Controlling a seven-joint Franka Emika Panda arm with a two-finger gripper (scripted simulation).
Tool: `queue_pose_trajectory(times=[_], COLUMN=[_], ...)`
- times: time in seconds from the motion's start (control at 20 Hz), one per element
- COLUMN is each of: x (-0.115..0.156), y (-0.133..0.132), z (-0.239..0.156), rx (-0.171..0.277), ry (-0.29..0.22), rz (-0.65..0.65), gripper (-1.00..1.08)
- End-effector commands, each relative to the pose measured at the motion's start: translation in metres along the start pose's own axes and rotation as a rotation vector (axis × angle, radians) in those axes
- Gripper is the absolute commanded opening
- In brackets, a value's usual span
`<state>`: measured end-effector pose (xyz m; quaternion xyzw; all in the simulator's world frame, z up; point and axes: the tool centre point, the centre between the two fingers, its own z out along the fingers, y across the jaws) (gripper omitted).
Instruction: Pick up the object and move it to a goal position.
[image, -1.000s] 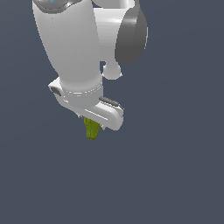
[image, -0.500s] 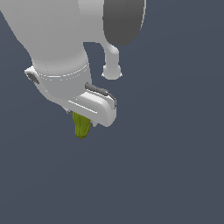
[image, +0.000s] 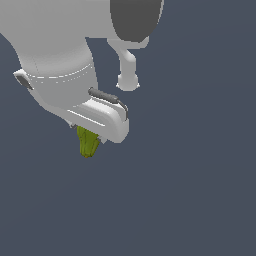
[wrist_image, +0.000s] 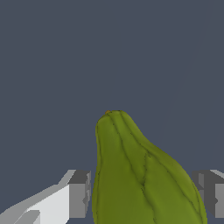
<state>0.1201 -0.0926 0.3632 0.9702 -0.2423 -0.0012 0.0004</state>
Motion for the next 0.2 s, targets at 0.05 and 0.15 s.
queue_pose_trajectory(times=[0.05, 0.15], x=[0.0014, 0.0015], y=[0.0001, 0.0002], z=[-0.0037, -0.0040], rx=[0.001, 0.001], ry=[0.002, 0.002], rz=[0.000, 0.000], gripper=[-1.00, -1.00])
